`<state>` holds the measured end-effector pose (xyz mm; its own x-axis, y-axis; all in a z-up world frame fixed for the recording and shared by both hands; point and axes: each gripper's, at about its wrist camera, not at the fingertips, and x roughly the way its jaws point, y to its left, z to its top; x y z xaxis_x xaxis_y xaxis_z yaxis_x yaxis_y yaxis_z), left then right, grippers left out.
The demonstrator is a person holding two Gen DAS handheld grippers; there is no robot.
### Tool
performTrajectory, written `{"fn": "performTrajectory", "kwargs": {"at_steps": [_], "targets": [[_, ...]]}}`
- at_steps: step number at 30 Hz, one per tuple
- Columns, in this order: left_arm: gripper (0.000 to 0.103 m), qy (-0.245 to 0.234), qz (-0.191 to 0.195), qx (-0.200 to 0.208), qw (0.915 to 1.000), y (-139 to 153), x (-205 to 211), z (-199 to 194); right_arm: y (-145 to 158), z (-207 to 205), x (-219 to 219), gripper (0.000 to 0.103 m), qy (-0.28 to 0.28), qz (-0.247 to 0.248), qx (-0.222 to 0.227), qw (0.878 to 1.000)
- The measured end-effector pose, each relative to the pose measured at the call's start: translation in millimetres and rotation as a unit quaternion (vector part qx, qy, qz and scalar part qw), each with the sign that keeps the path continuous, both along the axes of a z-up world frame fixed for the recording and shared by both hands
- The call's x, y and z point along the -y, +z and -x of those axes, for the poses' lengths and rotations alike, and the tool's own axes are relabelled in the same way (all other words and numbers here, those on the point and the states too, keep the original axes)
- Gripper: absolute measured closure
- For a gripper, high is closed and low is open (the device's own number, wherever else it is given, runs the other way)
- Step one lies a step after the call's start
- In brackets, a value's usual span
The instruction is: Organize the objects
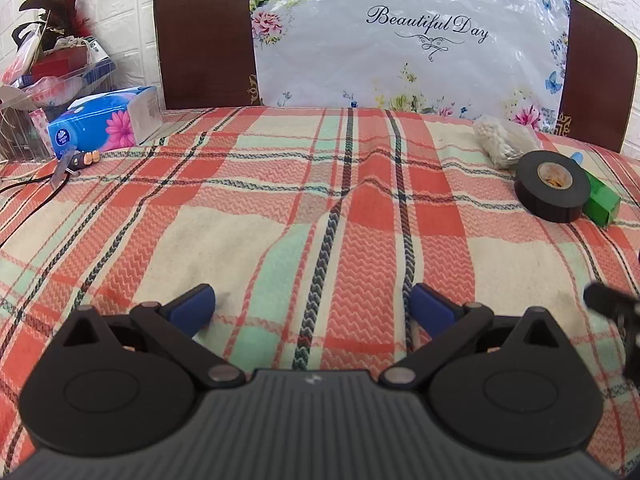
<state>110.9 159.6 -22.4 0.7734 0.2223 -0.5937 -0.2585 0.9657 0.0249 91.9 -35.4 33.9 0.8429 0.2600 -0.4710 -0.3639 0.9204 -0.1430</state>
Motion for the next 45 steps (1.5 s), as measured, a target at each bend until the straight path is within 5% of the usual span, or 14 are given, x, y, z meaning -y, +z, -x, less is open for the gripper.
{"fn": "performTrajectory", "kwargs": {"at_steps": [15, 18, 20, 29, 36, 40, 45], "targets": [[0.000, 0.001, 0.004, 0.003, 1.0000, 0, 0, -1, -5, -79, -36, 0.015, -0.024, 0.080, 0.053, 0.995], [0.000, 0.001, 0.003, 0.002, 1.0000, 0, 0, -1, -9, -85, -43, 0.029, 0.007, 0.102, 0.038, 0.994], [0.000, 0.001, 0.004, 0.003, 1.0000, 0, 0, -1, -7, -82, -40, 0.030, 0.007, 0.092, 0.034, 0.995], [0.000, 0.002, 0.003, 0.002, 1.0000, 1, 1, -1, -7, 19, 20, 0.030, 0.032, 0.032, -0.010, 0.999], [0.000, 0.002, -0.006, -0.001, 1.0000, 1, 4, -1, -12, 110, 93, 0.039, -0.026, 0.009, -0.029, 0.999], [0.000, 0.017, -0.025, -0.012, 0.9995, 6, 24, 7, -20, 136, 119, 0.027, -0.068, 0.007, -0.014, 0.998], [0.009, -0.116, 0.065, -0.014, 0.9911, 21, 90, 27, -15, 129, 120, 0.024, -0.070, 0.006, -0.028, 0.997]]}}
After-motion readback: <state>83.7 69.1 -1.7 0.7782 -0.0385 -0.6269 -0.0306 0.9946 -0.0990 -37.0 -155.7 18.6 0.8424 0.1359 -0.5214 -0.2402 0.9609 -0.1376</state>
